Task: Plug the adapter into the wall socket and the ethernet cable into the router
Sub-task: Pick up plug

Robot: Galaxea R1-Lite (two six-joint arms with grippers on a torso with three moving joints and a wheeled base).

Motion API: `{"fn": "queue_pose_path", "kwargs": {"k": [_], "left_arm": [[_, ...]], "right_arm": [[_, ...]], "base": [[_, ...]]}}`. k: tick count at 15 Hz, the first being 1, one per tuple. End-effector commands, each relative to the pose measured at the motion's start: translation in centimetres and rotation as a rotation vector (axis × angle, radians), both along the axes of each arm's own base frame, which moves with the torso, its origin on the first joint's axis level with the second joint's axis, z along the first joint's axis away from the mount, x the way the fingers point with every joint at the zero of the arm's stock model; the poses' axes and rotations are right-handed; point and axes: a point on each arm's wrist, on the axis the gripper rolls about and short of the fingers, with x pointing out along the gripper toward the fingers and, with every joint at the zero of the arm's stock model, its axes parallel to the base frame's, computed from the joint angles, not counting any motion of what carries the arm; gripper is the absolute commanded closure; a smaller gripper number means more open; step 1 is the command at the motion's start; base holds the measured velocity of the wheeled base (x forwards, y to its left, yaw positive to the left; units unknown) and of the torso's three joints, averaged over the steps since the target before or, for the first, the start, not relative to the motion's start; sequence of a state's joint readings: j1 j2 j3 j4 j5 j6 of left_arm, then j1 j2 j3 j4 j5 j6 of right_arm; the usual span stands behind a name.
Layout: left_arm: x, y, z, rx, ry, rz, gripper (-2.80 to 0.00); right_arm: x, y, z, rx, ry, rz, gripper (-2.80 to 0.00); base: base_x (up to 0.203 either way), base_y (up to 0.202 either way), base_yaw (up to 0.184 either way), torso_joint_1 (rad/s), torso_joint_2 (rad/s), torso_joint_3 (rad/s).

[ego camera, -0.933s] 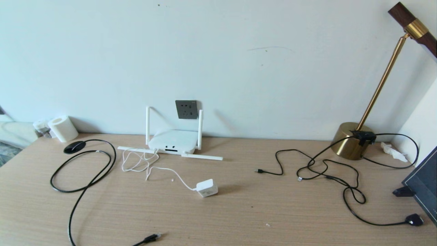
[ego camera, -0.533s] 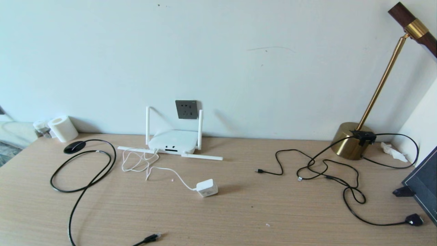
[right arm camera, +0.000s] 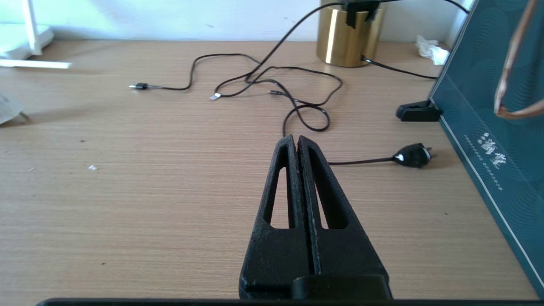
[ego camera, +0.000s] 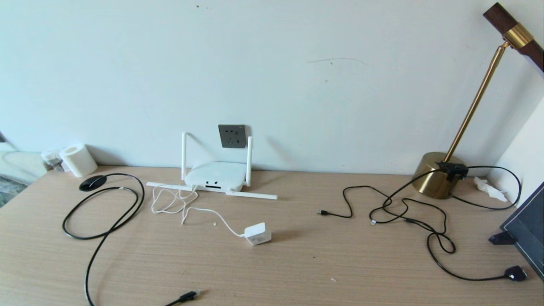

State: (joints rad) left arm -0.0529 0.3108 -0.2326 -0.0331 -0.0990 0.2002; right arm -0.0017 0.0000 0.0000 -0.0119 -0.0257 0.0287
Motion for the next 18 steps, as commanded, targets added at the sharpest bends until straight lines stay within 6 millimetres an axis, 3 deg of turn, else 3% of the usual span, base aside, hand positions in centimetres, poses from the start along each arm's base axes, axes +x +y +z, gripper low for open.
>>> {"fn": "queue_pose_path", "kwargs": {"k": [1, 2, 4, 6, 8, 12, 15, 18], "left_arm": [[3.9, -0.3, 7.3, 0.015, 0.016, -0.037, 0.00], [6.7, -0.6, 9.2, 0.022, 0.063, -0.063, 0.00], [12.1, -1.2, 10.9, 0.032, 0.161, -0.109, 0.00], [17.4, -1.9, 10.7, 0.049, 0.236, -0.147, 0.00], [21.3, -2.5, 9.3, 0.107, 0.241, -0.185, 0.00], [24.6, -4.5, 5.1, 0.320, 0.214, -0.383, 0.00], [25.2, -5.7, 1.6, 0.377, 0.290, -0.538, 0.00], [26.7, -6.4, 0.1, 0.375, 0.328, -0.628, 0.00]], "right_arm": [[0.0, 0.0, 0.0, 0.000, 0.000, 0.000, 0.00], [0.0, 0.0, 0.0, 0.000, 0.000, 0.000, 0.00], [0.0, 0.0, 0.0, 0.000, 0.000, 0.000, 0.00], [0.0, 0.0, 0.0, 0.000, 0.000, 0.000, 0.00], [0.0, 0.0, 0.0, 0.000, 0.000, 0.000, 0.00], [0.0, 0.0, 0.0, 0.000, 0.000, 0.000, 0.00], [0.0, 0.0, 0.0, 0.000, 0.000, 0.000, 0.00], [0.0, 0.0, 0.0, 0.000, 0.000, 0.000, 0.00]], "base": [[0.000, 0.000, 0.000, 0.000, 0.00, 0.000], [0.000, 0.000, 0.000, 0.000, 0.00, 0.000], [0.000, 0.000, 0.000, 0.000, 0.00, 0.000], [0.000, 0.000, 0.000, 0.000, 0.00, 0.000], [0.000, 0.000, 0.000, 0.000, 0.00, 0.000], [0.000, 0.000, 0.000, 0.000, 0.00, 0.000], [0.000, 0.000, 0.000, 0.000, 0.00, 0.000], [0.000, 0.000, 0.000, 0.000, 0.00, 0.000]]}}
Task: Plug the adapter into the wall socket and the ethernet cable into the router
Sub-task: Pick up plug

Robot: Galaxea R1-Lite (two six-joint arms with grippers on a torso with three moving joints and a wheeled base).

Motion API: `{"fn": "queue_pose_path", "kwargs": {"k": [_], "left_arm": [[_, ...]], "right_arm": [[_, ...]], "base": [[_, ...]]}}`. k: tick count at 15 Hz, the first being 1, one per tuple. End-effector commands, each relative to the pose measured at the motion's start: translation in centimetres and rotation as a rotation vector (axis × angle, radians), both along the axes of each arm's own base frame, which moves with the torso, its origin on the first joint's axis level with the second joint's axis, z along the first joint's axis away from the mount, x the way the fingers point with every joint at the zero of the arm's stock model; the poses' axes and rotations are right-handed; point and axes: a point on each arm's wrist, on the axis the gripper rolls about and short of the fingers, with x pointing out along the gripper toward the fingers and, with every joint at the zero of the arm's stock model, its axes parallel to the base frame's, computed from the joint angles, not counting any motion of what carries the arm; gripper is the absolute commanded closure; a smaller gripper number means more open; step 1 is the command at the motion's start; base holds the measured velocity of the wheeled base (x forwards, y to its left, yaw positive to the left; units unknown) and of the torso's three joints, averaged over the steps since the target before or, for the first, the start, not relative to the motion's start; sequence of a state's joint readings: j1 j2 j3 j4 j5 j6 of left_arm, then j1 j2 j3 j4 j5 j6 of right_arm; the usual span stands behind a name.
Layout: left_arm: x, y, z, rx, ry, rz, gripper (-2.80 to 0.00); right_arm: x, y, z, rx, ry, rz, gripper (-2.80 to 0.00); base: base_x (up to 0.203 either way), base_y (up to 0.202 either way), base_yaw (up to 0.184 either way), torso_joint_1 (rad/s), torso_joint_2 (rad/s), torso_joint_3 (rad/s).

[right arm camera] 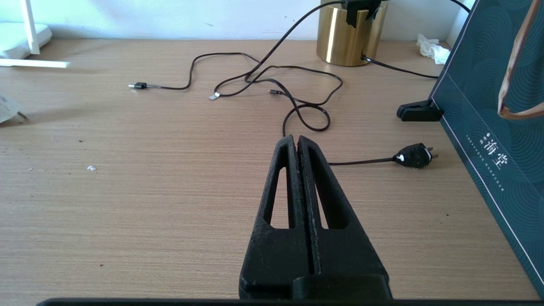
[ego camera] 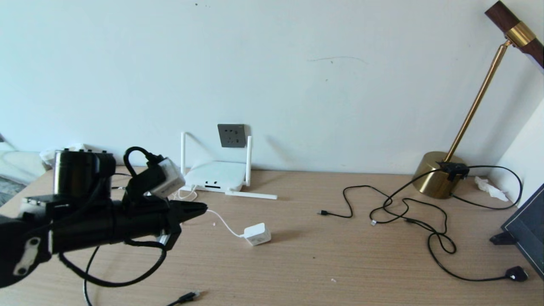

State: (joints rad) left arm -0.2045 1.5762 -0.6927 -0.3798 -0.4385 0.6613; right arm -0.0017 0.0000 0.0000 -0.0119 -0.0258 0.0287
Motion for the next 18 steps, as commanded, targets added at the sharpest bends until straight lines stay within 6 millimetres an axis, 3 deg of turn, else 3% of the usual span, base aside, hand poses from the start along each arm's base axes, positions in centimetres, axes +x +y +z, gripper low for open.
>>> {"fn": "queue_pose_path", "kwargs": {"k": [1, 2, 3, 7, 11, 15, 18], "left_arm": [[1.8, -0.7, -1.8, -0.007, 0.075, -0.068, 0.00], [2.3, -0.9, -2.0, 0.012, 0.089, -0.115, 0.00], [2.7, -1.3, -2.1, 0.051, 0.110, -0.161, -2.80], [3.3, -4.7, -1.5, 0.098, 0.214, -0.306, -2.80], [5.9, -7.0, -2.9, 0.159, 0.234, -0.368, -2.80], [5.1, -6.7, -4.1, 0.321, 0.300, -0.450, -2.80], [6.9, -7.3, -4.5, 0.372, 0.299, -0.467, -2.80]], "right_arm": [[0.0, 0.0, 0.0, 0.000, 0.000, 0.000, 0.00], [0.0, 0.0, 0.0, 0.000, 0.000, 0.000, 0.00], [0.0, 0.0, 0.0, 0.000, 0.000, 0.000, 0.00], [0.0, 0.0, 0.0, 0.000, 0.000, 0.000, 0.00], [0.0, 0.0, 0.0, 0.000, 0.000, 0.000, 0.00], [0.0, 0.0, 0.0, 0.000, 0.000, 0.000, 0.00], [0.0, 0.0, 0.0, 0.000, 0.000, 0.000, 0.00]], "base": [[0.000, 0.000, 0.000, 0.000, 0.00, 0.000], [0.000, 0.000, 0.000, 0.000, 0.00, 0.000], [0.000, 0.000, 0.000, 0.000, 0.00, 0.000], [0.000, 0.000, 0.000, 0.000, 0.00, 0.000], [0.000, 0.000, 0.000, 0.000, 0.00, 0.000], [0.000, 0.000, 0.000, 0.000, 0.00, 0.000], [0.000, 0.000, 0.000, 0.000, 0.00, 0.000]]}}
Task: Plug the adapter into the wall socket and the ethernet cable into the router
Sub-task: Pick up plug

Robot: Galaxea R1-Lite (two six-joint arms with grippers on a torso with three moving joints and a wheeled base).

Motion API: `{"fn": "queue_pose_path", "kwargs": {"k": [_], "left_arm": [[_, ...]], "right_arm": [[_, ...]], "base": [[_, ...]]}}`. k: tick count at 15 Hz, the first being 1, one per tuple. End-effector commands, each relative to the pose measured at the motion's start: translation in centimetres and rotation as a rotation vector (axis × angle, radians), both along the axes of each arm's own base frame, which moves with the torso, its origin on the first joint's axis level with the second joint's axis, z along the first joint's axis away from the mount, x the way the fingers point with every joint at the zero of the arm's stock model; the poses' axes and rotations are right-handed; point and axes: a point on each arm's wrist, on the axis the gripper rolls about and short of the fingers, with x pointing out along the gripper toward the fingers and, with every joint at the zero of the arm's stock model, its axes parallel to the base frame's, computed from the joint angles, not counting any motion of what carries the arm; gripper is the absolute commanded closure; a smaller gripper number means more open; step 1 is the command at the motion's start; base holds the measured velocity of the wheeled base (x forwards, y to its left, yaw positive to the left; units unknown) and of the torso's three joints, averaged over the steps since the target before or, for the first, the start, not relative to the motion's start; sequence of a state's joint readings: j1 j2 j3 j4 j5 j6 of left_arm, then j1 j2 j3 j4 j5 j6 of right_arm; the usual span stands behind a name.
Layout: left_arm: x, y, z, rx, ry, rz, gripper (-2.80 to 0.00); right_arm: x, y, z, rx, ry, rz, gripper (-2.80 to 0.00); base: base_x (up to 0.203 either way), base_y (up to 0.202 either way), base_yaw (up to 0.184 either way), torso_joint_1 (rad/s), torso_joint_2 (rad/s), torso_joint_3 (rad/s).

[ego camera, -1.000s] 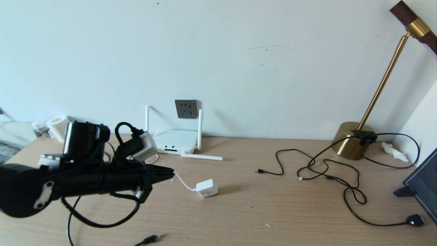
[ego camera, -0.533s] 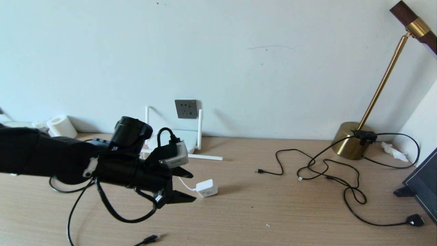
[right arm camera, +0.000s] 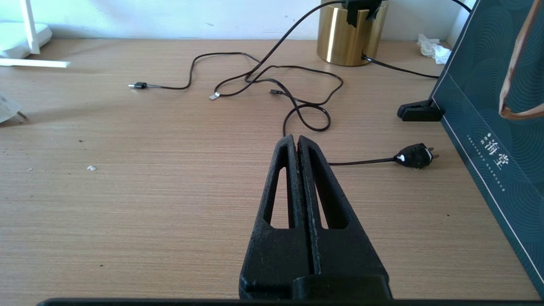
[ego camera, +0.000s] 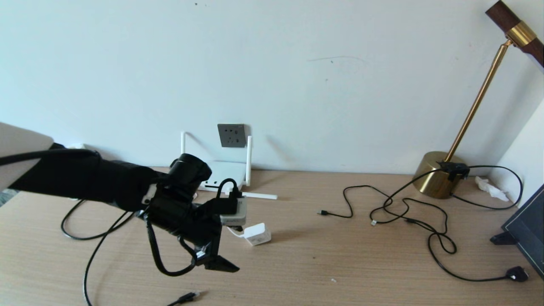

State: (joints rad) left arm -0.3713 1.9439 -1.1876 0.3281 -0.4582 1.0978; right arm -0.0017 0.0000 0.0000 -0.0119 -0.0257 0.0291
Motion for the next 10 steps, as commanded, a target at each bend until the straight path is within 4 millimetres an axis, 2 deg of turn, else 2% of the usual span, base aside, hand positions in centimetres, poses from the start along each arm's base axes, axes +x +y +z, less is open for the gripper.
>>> {"fn": "queue_pose_path", "kwargs": {"k": [1, 3, 10], "left_arm": [[2.1, -0.8, -0.9, 0.018, -0.012, -0.007, -2.80], [3.8, -1.4, -0.8, 0.019, -0.040, -0.004, -2.80], [6.4, -2.2, -0.6, 0.055, -0.001, 0.012, -2.80]], "right_arm": [[0.0, 0.0, 0.0, 0.000, 0.000, 0.000, 0.00], [0.0, 0.0, 0.0, 0.000, 0.000, 0.000, 0.00], [0.0, 0.0, 0.0, 0.000, 0.000, 0.000, 0.00]], "base": [[0.000, 0.000, 0.000, 0.000, 0.00, 0.000], [0.000, 0.000, 0.000, 0.000, 0.00, 0.000], [0.000, 0.000, 0.000, 0.000, 0.00, 0.000]]}}
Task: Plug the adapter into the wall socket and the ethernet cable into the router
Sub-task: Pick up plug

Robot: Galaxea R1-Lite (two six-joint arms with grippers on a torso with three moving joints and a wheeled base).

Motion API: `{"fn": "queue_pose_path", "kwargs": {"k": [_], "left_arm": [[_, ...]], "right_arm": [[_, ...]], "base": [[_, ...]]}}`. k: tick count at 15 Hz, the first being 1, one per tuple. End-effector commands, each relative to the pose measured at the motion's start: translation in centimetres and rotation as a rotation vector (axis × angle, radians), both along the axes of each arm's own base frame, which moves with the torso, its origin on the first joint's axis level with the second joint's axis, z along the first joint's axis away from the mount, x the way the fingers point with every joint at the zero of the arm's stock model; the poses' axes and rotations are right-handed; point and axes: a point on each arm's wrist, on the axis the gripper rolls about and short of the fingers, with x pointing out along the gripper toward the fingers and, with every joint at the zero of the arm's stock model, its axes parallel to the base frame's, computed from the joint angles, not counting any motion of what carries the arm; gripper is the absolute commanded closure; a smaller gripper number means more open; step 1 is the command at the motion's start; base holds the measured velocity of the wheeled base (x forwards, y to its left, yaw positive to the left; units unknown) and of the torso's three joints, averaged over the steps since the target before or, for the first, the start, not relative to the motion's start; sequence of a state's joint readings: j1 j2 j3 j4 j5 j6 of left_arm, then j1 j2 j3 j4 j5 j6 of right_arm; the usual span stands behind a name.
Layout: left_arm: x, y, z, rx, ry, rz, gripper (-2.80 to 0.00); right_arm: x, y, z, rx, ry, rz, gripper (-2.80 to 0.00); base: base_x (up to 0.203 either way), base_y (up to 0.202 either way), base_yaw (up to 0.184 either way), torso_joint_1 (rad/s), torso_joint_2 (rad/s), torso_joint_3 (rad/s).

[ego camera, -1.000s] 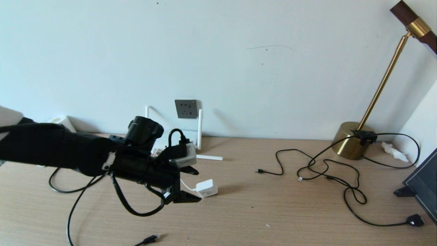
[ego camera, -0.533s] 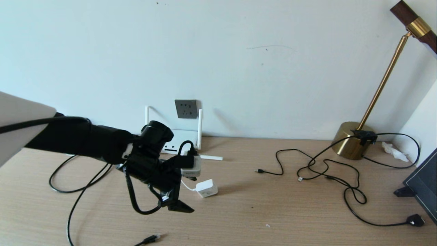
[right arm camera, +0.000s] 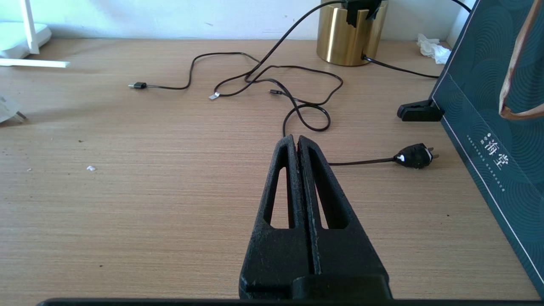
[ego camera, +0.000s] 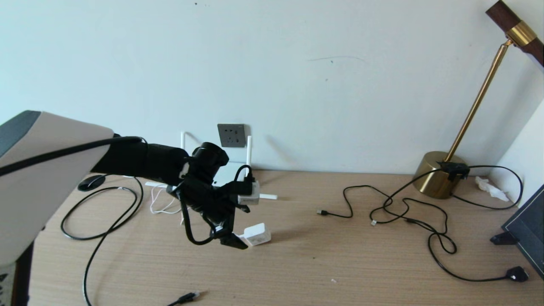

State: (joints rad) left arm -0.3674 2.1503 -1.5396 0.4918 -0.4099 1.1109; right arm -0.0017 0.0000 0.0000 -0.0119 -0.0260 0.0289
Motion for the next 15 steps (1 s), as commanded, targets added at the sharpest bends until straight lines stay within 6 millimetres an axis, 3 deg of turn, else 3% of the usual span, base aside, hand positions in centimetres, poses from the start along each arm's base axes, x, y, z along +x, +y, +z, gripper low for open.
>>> {"fn": "queue_pose_path", "kwargs": {"k": [1, 10, 15], "left_arm": [[1.0, -0.5, -0.2, 0.007, 0.009, -0.003, -2.80], [1.5, -3.6, -1.9, 0.013, 0.059, -0.020, -2.80], [1.7, -3.6, -2.6, 0.042, 0.071, -0.010, -2.80]], "right_arm": [[0.0, 0.0, 0.0, 0.000, 0.000, 0.000, 0.00], [0.0, 0.0, 0.0, 0.000, 0.000, 0.000, 0.00], [0.0, 0.0, 0.0, 0.000, 0.000, 0.000, 0.00]], "base": [[0.000, 0.000, 0.000, 0.000, 0.00, 0.000], [0.000, 0.000, 0.000, 0.000, 0.00, 0.000], [0.000, 0.000, 0.000, 0.000, 0.00, 0.000]]}}
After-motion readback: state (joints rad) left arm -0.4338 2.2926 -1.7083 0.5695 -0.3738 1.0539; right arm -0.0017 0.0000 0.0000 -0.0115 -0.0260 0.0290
